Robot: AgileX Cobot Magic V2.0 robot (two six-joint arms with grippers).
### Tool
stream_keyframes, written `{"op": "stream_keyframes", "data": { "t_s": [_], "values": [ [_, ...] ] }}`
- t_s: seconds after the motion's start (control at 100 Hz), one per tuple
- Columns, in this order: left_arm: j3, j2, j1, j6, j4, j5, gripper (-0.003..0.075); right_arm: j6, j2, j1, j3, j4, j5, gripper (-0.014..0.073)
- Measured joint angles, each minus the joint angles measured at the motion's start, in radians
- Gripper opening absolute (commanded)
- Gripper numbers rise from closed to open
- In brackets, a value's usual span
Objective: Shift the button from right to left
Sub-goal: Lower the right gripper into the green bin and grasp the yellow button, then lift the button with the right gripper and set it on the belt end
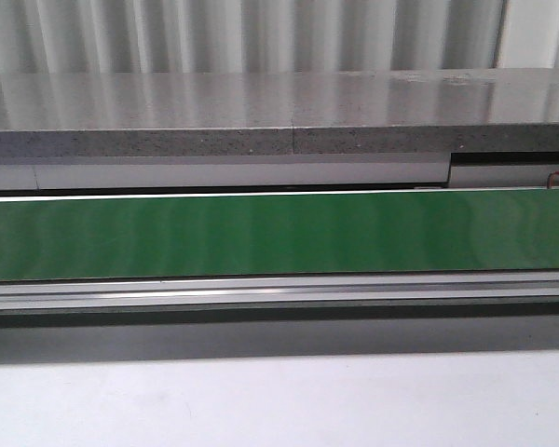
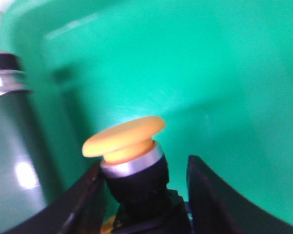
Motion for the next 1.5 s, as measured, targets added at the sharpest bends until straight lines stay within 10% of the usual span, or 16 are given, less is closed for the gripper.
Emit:
{"op": "stream_keyframes", "data": {
  "t_s": [0.99, 1.33, 1.5],
  "values": [
    [0.0, 0.0, 0.0, 0.0, 0.0, 0.0, -0.002, 0.089, -0.077, 0.237, 0.071, 0.001, 0.028, 0.0219],
    [0.0, 0.0, 0.0, 0.0, 0.0, 0.0, -0.002, 0.091, -0.044, 0.237, 0.071, 0.001, 0.026, 0.0575],
    [0.0, 0.0, 0.0, 0.0, 0.0, 0.0, -0.002, 0.094, -0.046, 0.237, 0.069, 0.001, 0.026, 0.0606]
  ]
}}
